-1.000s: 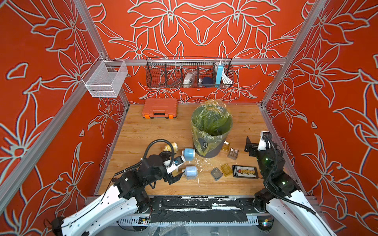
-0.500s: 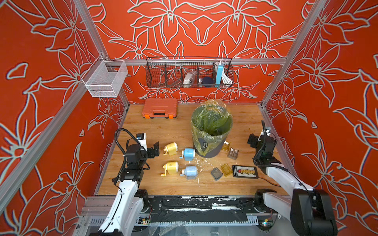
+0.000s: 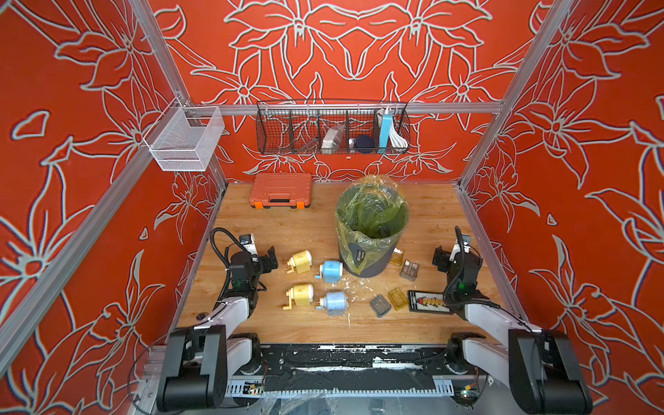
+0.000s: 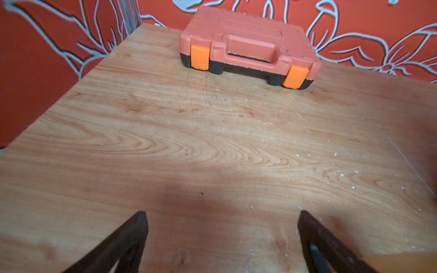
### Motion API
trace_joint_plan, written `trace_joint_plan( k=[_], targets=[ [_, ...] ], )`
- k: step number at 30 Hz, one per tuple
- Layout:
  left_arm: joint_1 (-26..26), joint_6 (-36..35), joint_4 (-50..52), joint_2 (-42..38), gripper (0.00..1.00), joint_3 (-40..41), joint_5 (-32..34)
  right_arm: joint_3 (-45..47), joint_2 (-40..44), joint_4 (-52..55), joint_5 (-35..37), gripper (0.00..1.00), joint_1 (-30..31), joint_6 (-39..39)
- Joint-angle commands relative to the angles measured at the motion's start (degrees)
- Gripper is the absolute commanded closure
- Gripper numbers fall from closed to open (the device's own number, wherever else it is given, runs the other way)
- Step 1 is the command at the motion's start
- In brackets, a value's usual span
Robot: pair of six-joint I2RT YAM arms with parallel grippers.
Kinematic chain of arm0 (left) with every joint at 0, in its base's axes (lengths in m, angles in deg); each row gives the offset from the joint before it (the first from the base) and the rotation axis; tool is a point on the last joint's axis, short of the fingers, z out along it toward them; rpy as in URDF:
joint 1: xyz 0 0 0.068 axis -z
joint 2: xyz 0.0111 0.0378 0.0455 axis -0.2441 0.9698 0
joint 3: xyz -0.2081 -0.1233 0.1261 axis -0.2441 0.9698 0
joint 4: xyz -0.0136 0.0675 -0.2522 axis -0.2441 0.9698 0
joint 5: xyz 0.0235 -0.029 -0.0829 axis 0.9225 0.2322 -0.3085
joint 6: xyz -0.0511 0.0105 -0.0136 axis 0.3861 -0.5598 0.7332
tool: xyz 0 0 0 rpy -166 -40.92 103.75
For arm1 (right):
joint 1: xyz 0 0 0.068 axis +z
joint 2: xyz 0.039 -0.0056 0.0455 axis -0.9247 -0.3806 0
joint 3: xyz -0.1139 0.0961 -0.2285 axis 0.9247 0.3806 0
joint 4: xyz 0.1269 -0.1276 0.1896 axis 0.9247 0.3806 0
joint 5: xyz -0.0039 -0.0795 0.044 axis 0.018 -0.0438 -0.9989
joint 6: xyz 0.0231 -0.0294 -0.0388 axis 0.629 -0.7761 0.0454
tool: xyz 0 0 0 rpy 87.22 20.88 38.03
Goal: Take out the pencil sharpener tray and clean the shavings
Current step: Reset both arms
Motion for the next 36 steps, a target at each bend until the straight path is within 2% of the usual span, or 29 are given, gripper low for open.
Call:
trace_joint_plan(
  k=[1, 2, 4, 6, 8, 11, 12, 15, 23, 27, 36],
  targets=[
    [-0.2, 0.6, -11.0, 5.0, 0.02, 0.2, -4.0, 1.7, -8.7, -17.1, -3.4, 0.03, 0.4, -2.3],
    [-0.2, 0.3, -11.5, 6.2, 0.03, -0.1, -4.7, 1.2, -10.1, -16.0, -4.8, 0.03, 0.9, -3.2],
    [0.0, 0.3, -13.5, 8.0, 0.02, 0.3, -4.3, 0.8, -14.4, -20.9, -5.5, 0.03, 1.2, -4.3],
    [0.1, -0.2, -16.5, 10.7, 0.02, 0.5, -5.5, -2.4, -12.6, -11.5, -6.7, 0.03, 1.3, -4.3],
    [0.2, -1.2, -11.2, 10.3, 0.02, -2.0, -7.1, -2.8, -14.5, -14.4, -8.3, 0.03, 1.2, -5.3],
    [0.7, -1.7, -10.3, 10.7, 0.02, -2.8, -7.1, -4.0, -13.2, -9.8, -8.4, 0.03, 1.0, -4.9],
    [0.7, -1.6, -10.9, 11.1, 0.02, -2.8, -7.0, -3.6, -14.2, -12.2, -8.3, 0.03, 1.0, -5.1],
    [1.0, -1.8, -10.1, 11.2, 0.02, -3.2, -6.4, -5.4, -13.4, -7.2, -6.6, 0.03, 1.0, -4.0],
    [2.3, -2.8, -8.4, 11.2, 0.02, -4.2, -4.8, -5.5, -13.7, -7.7, -7.0, 0.03, 1.2, -4.5],
    [4.6, -3.8, -7.4, 11.2, 0.02, -4.8, -0.8, -5.7, -13.6, -7.3, -7.0, 0.03, 1.2, -4.4],
    [4.6, -3.9, -7.4, 11.3, 0.02, -4.7, -0.8, -6.0, -13.9, -6.9, -7.0, 0.03, 1.3, -4.7]
  ],
)
